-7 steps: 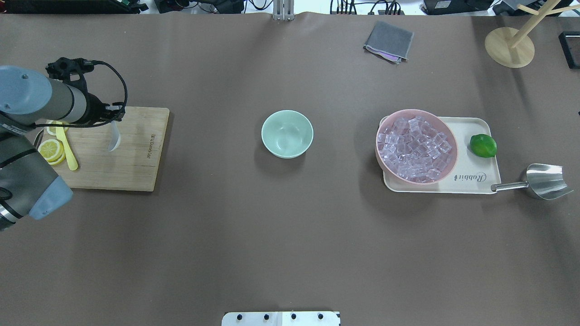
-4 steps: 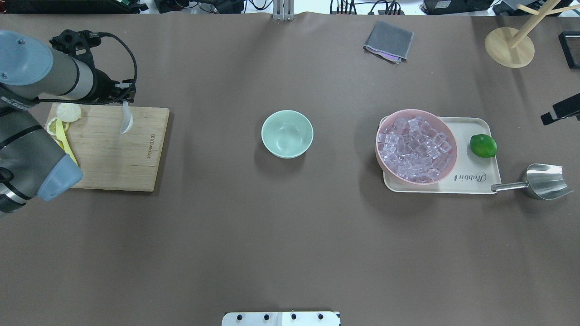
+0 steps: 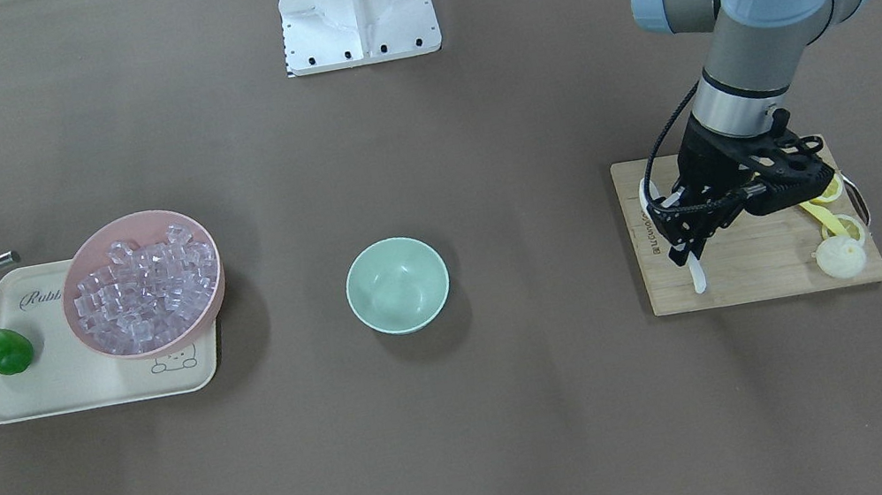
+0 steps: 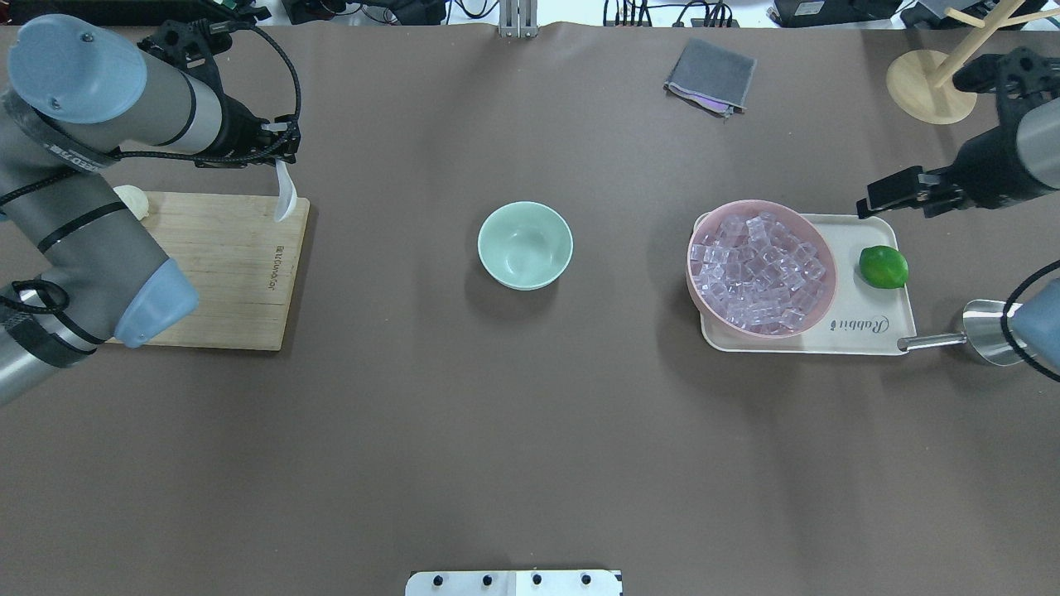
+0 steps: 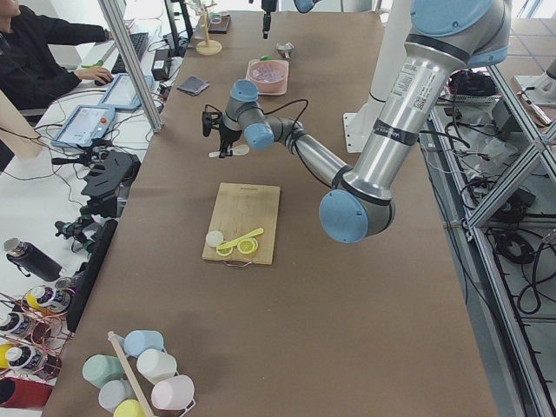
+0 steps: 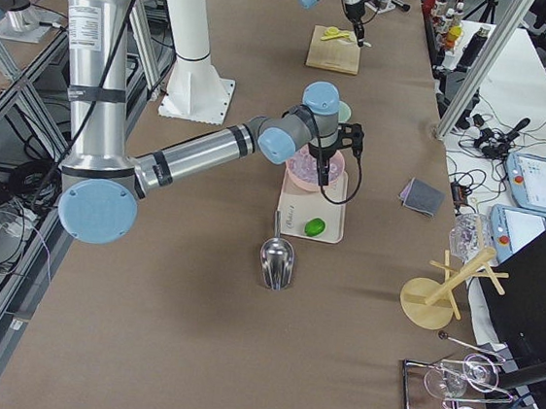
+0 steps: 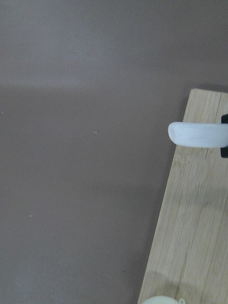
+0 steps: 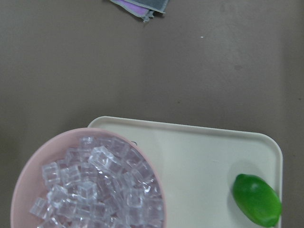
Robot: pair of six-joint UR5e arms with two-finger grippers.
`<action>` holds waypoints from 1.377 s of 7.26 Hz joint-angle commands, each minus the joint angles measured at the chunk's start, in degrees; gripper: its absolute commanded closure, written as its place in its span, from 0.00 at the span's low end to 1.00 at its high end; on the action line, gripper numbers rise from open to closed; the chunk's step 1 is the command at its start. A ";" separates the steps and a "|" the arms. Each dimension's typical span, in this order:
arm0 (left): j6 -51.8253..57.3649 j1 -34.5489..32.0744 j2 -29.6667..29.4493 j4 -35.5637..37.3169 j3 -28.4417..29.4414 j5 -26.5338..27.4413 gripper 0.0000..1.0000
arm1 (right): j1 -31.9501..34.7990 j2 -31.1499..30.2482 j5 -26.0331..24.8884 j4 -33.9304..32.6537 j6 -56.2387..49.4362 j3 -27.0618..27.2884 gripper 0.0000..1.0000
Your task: Put spoon and ice into bowl
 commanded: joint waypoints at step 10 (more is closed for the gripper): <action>-8.27 7.62 -8.74 0.06 2.59 2.30 1.00 | -11.34 12.20 -14.12 -0.20 6.54 -11.32 0.26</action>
